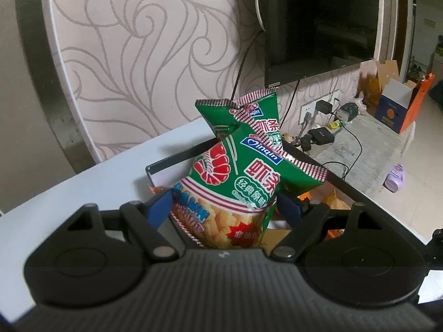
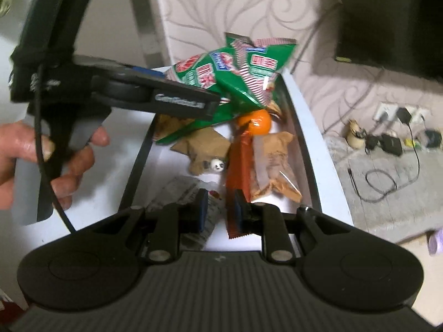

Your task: Organize snacks

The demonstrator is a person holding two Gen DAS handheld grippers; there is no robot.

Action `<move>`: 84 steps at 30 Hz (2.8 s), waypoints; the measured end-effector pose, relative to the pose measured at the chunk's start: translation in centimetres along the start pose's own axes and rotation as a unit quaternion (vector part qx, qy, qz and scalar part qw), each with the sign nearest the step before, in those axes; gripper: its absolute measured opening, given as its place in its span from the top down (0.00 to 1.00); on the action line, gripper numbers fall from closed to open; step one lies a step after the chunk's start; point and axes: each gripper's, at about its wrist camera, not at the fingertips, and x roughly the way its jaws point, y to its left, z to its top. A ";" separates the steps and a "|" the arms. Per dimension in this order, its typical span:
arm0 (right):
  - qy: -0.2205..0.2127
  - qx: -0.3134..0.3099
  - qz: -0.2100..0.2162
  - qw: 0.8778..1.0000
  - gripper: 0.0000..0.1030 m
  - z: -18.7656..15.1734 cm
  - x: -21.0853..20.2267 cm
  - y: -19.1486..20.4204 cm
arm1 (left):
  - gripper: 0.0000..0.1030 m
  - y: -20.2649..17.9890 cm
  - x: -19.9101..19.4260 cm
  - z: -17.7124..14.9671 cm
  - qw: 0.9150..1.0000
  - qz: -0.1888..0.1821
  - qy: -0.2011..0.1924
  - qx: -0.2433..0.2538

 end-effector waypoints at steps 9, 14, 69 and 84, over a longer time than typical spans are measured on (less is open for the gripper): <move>-0.021 0.063 -0.016 0.998 0.67 -0.4 -2.3 0.8 | 0.19 0.0 -1.7 0.2 0.999 0.024 -0.004 0.032; -0.040 0.091 -0.027 0.995 0.61 -0.6 -4.4 1.5 | 0.19 1.4 -2.8 -0.4 0.999 0.020 0.026 0.016; -0.108 0.167 -0.084 0.977 0.29 -15.4 -27.4 13.9 | 0.05 -6.5 -18.1 -8.4 0.998 -0.052 0.001 0.026; -0.107 0.170 -0.088 0.976 0.28 -15.3 -26.9 14.6 | 0.05 -6.0 -18.2 -8.5 0.997 -0.066 -0.001 0.026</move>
